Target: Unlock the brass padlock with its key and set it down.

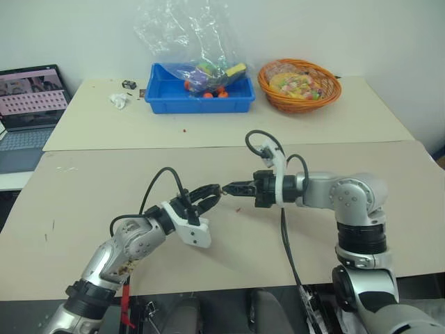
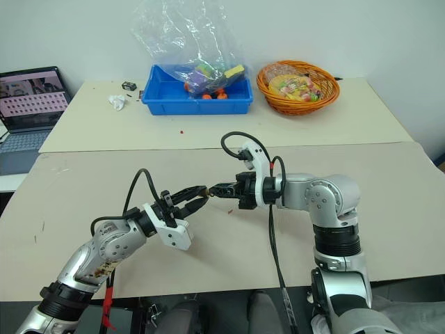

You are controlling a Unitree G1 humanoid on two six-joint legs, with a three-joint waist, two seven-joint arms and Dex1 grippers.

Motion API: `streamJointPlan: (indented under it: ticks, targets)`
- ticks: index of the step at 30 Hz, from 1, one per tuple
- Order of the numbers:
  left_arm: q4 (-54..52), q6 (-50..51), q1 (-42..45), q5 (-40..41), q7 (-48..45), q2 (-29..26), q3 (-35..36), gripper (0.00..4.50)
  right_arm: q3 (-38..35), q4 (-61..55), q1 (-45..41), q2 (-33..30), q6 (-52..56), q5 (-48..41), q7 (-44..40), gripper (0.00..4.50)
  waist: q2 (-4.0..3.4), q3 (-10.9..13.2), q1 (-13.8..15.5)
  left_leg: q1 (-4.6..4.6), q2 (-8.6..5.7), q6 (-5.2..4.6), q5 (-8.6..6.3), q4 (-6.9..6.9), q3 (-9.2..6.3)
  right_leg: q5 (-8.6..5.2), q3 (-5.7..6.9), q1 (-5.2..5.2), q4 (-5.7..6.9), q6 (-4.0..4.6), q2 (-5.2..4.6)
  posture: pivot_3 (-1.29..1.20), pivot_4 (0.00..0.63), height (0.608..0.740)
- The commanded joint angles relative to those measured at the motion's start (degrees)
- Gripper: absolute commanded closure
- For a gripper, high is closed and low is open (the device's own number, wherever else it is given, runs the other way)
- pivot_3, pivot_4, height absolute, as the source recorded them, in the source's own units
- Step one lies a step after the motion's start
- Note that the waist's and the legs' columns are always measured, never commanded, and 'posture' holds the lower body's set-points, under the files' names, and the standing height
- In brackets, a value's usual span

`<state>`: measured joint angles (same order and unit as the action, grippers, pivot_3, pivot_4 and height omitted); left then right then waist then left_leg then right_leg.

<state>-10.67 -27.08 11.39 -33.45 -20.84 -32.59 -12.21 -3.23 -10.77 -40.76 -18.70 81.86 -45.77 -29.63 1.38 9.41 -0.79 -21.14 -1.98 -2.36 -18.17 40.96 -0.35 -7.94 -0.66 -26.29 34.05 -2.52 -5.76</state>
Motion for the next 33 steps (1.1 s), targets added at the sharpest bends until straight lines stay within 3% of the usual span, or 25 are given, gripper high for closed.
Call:
streamJointPlan:
  ticks: [1, 11, 22, 27, 33]
  targets:
    - [-2.5, 0.2, 0.8, 1.1, 0.5, 0.0, 1.2, 3.67, -1.7, -2.2, -0.7, 0.4, 0.6, -1.7, 0.4, 4.47, 0.00, 0.0, 0.0, 0.00, 0.00, 0.00, 0.00, 0.00, 0.00, 0.00, 0.00, 0.00, 0.00, 0.00, 0.00, 0.00, 0.150, 0.728]
    - [-3.0, 0.5, 0.3, 0.9, 0.6, 0.1, 1.4, 3.67, -8.6, 3.4, -2.2, 6.7, 10.4, -4.8, 4.9, 4.47, -0.01, 0.0, -0.1, 0.00, 0.01, 0.00, 0.00, 0.00, 0.00, 0.00, 0.00, 0.00, 0.01, 0.00, 0.00, 0.00, 0.150, 0.728]
    - [-3.8, 1.2, -0.4, 0.7, 0.7, 0.2, 1.5, 3.67, -17.4, 26.9, -8.6, 8.8, 10.6, -24.1, 23.7, 4.47, -0.04, 0.0, -0.3, 0.01, 0.01, 0.01, 0.01, -0.05, 0.00, 0.00, -0.01, -0.01, 0.01, 0.01, 0.01, 0.00, 0.150, 0.728]
    - [-4.1, 1.6, -0.6, 0.6, 0.6, 0.3, 1.5, 3.67, -16.4, 25.8, -8.6, 7.7, 10.6, -27.2, 27.6, 4.47, -0.05, 0.0, -0.2, -0.01, 0.01, -0.02, -0.01, -0.06, 0.00, 0.00, 0.00, -0.01, 0.00, 0.01, 0.00, 0.00, 0.150, 0.728]
    - [-4.4, 1.9, -1.1, 0.7, 0.4, 0.4, 1.7, 3.67, -16.9, 18.0, -8.4, 6.8, 9.5, -25.7, 26.6, 4.47, -0.05, 0.0, -0.2, -0.02, 0.03, -0.03, -0.02, -0.06, 0.01, 0.00, 0.00, -0.01, 0.00, 0.00, 0.01, 0.00, 0.150, 0.728]
